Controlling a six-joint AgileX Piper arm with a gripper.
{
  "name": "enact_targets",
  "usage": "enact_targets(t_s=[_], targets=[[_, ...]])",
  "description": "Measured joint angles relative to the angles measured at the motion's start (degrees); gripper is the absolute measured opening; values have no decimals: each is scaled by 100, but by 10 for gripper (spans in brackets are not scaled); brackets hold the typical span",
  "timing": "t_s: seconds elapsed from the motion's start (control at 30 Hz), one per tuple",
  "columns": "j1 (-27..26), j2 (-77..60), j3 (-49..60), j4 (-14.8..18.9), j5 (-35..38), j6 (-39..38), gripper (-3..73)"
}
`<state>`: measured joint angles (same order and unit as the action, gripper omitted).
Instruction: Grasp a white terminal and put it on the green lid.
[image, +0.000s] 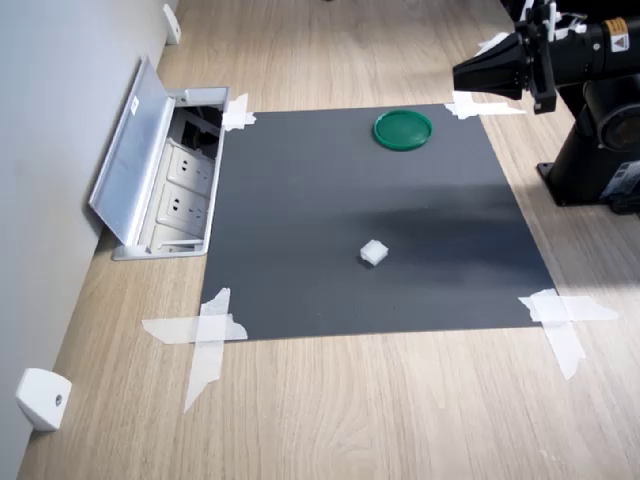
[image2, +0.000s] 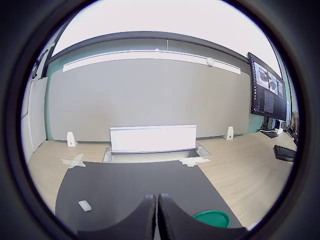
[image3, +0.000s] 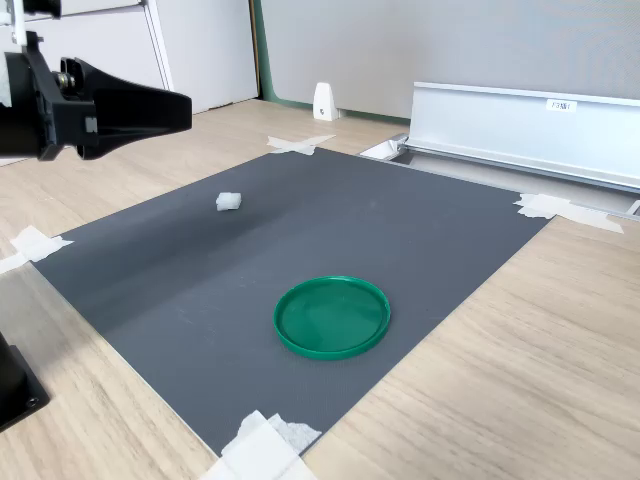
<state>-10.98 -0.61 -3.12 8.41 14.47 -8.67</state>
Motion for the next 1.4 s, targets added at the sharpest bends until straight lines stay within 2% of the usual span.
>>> enact_targets(t_s=[0.17,0.33,0.57,0.8,0.93,1.13,1.4], targets=[[0,0,0,-39,0,191,-8],[0,0,0,-499,5,867,-8],[0,0,-49,-573,17,1059,-8],[0,265,-625,-577,210,1049,-8],[0,1130,-1173,-616,551,745,-8],[0,2651,-2143,-683,1434,180,-8],[0,4474,-3397,-878,2644,150,-8]])
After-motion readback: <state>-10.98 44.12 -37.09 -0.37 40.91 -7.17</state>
